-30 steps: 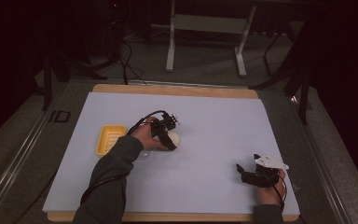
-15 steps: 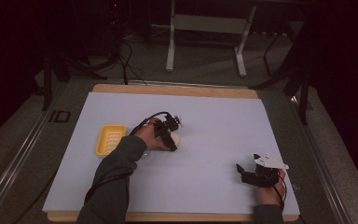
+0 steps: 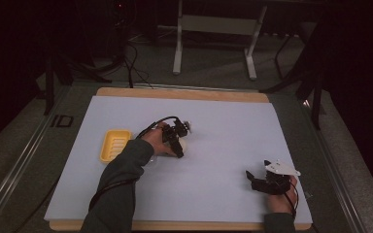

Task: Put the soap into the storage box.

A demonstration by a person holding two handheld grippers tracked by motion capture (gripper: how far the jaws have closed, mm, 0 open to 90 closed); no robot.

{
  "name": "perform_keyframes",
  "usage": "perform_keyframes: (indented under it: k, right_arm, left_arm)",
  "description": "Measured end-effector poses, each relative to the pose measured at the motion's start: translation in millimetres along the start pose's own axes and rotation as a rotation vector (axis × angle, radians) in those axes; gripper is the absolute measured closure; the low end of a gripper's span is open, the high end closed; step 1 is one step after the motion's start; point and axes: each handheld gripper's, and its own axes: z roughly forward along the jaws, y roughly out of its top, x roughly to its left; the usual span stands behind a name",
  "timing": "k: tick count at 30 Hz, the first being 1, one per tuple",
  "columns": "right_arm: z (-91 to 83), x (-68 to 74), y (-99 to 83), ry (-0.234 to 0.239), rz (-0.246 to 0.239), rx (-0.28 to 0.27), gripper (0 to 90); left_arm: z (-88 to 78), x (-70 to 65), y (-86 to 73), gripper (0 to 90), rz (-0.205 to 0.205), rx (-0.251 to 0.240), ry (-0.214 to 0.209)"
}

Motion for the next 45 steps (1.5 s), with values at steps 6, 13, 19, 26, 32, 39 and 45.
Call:
perform_keyframes:
  k: [6,13,19,26,32,39,45]
  right_arm:
    - [0.0,0.2,0.0,-0.002,-0.002,0.001,16.7]
    - [0.2,0.5,0.1,-0.003,-0.004,0.003,16.7]
    - [0.1,0.4,0.1,-0.002,-0.003,0.003,16.7]
    - [0.2,0.7,0.2,-0.002,-0.004,0.004,16.7]
    - [0.1,0.6,0.1,-0.003,-0.005,0.002,16.7]
    - [0.1,0.6,0.1,-0.003,-0.005,0.003,16.7]
    - [0.0,0.6,0.0,-0.004,-0.005,0.002,16.7]
  left_arm:
    - [-1.7,-1.6,-4.1,23.0,0.012,0.038,-0.012]
    - [-3.7,-4.9,-6.7,23.1,0.061,0.094,-0.003]
    - [-4.5,-6.3,-8.1,23.3,0.084,0.1,-0.002]
    - [-5.1,-9.5,-5.9,23.4,0.108,0.126,0.004]
    - [-6.2,-9.5,-8.4,23.5,0.107,0.109,-0.003]
    - [-14.7,-8.9,-10.1,23.5,0.104,0.084,-0.012]
    - [-25.4,-12.1,-10.5,23.5,0.113,0.071,-0.027]
